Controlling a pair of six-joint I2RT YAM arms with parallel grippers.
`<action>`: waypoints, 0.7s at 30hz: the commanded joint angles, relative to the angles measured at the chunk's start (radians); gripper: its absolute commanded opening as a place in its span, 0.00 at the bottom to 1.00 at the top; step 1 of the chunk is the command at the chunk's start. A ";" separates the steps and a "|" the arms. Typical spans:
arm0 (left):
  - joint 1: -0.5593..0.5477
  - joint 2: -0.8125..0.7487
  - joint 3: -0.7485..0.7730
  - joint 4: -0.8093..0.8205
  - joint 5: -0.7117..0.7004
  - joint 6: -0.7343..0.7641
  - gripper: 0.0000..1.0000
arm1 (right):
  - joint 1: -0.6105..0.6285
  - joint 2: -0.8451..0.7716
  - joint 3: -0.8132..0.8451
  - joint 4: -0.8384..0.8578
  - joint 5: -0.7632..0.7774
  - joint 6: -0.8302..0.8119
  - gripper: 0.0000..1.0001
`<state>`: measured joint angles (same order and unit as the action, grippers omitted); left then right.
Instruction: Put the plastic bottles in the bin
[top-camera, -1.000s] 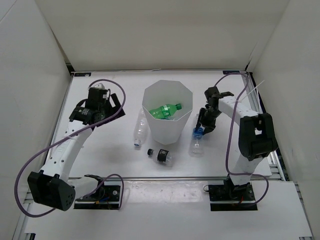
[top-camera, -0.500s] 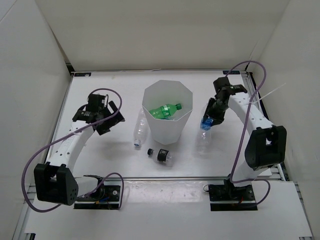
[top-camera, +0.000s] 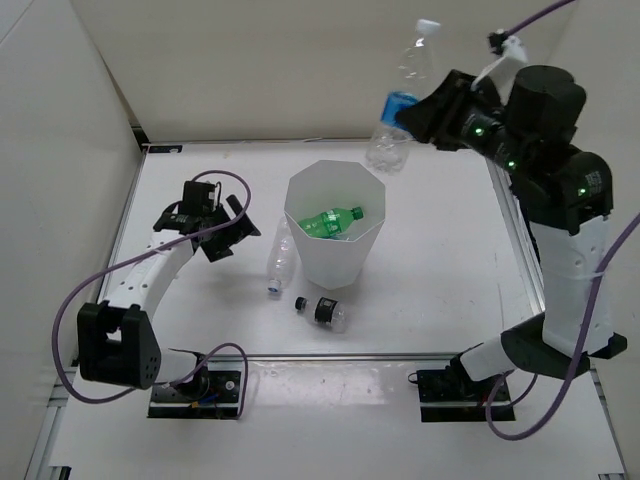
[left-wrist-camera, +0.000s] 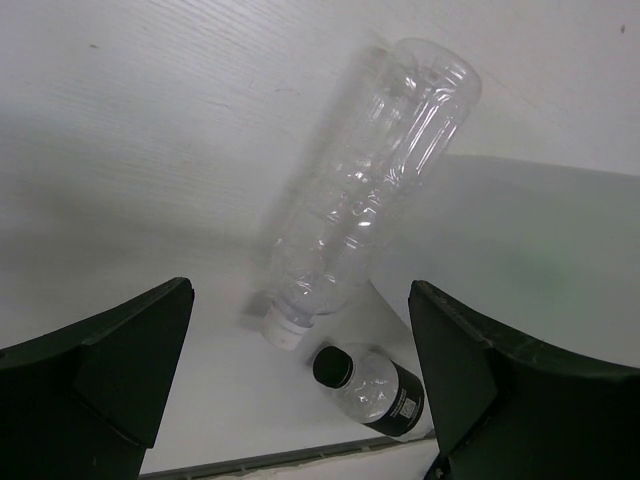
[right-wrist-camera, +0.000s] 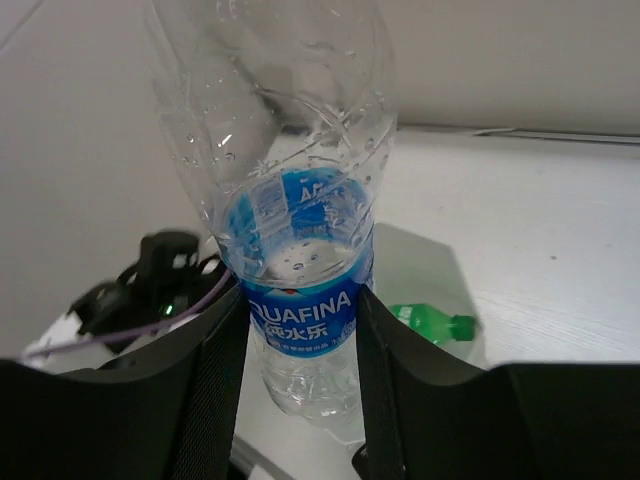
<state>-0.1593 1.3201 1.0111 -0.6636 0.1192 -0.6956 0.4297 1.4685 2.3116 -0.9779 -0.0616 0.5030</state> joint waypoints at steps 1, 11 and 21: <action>-0.003 0.053 0.040 0.064 0.129 0.015 1.00 | 0.153 0.137 -0.011 -0.042 0.034 -0.145 0.03; -0.036 0.198 0.130 0.148 0.218 0.120 1.00 | 0.274 0.036 -0.172 -0.070 0.152 -0.172 1.00; -0.086 0.412 0.176 0.190 0.301 0.175 0.95 | 0.274 -0.013 -0.152 -0.160 0.210 -0.182 1.00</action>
<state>-0.2321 1.6966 1.1561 -0.4942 0.3557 -0.5556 0.7025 1.4597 2.1384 -1.1046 0.1024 0.3470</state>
